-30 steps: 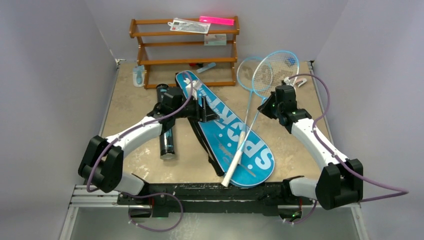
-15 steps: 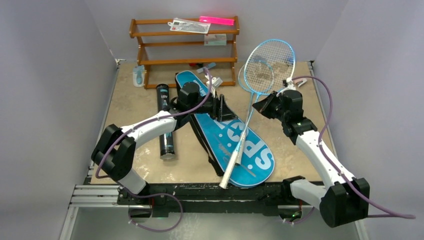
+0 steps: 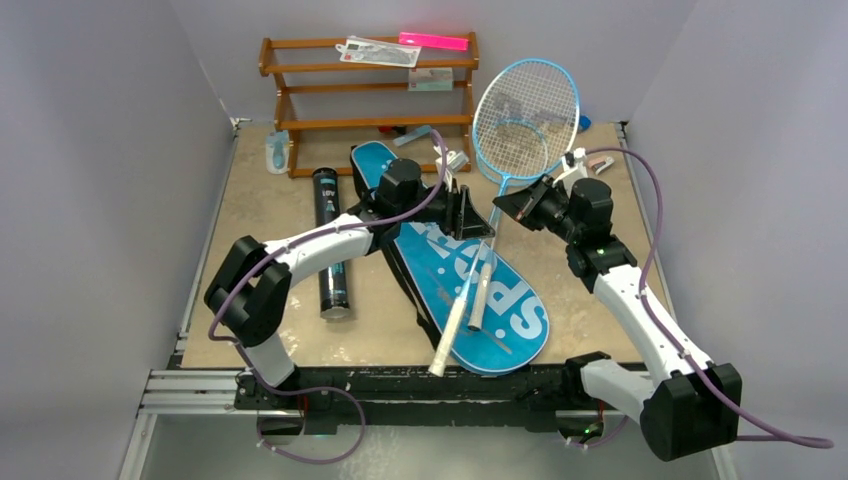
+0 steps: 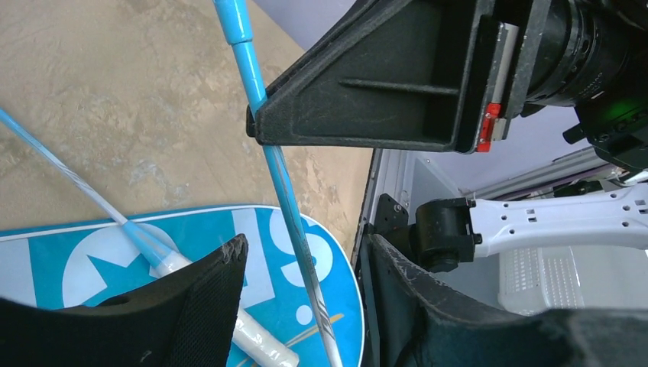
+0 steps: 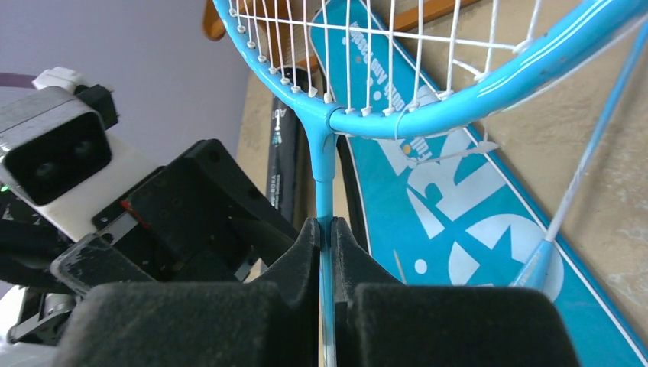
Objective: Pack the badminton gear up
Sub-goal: Pick up the racket from the center of the board.
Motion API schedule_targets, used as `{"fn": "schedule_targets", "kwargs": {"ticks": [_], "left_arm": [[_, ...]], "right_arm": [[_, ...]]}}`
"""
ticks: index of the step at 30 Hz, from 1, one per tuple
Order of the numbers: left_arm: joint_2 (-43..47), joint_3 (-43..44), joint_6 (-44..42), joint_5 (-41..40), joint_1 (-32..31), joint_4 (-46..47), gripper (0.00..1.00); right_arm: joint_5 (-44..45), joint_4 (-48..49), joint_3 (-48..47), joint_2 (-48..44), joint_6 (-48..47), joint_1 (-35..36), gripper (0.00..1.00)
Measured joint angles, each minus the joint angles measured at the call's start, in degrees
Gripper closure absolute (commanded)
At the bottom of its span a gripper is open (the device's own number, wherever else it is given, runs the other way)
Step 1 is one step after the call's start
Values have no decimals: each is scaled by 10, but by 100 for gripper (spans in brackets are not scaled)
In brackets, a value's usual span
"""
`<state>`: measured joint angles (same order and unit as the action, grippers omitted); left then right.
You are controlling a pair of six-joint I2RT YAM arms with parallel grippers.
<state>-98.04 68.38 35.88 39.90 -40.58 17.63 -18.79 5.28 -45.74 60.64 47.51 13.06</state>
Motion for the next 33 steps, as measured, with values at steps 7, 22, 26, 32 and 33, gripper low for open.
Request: {"fn": "schedule_targets", "kwargs": {"ticks": [7, 22, 26, 32, 33], "left_arm": [[-15, 21, 6, 5, -1, 1, 77], [4, 120, -105, -53, 32, -197, 100], [55, 174, -135, -78, 100, -278, 100], [176, 223, -222, -179, 125, -328, 100], [203, 211, -242, -189, 122, -320, 100]], "right_arm": [[-25, 22, 0, 0, 19, 0, 100], [-58, -26, -40, -45, -57, 0, 25], [-69, -42, -50, -94, -106, 0, 26], [-73, -53, -23, -151, -162, 0, 28], [-73, -53, -13, -153, -168, 0, 28]]}}
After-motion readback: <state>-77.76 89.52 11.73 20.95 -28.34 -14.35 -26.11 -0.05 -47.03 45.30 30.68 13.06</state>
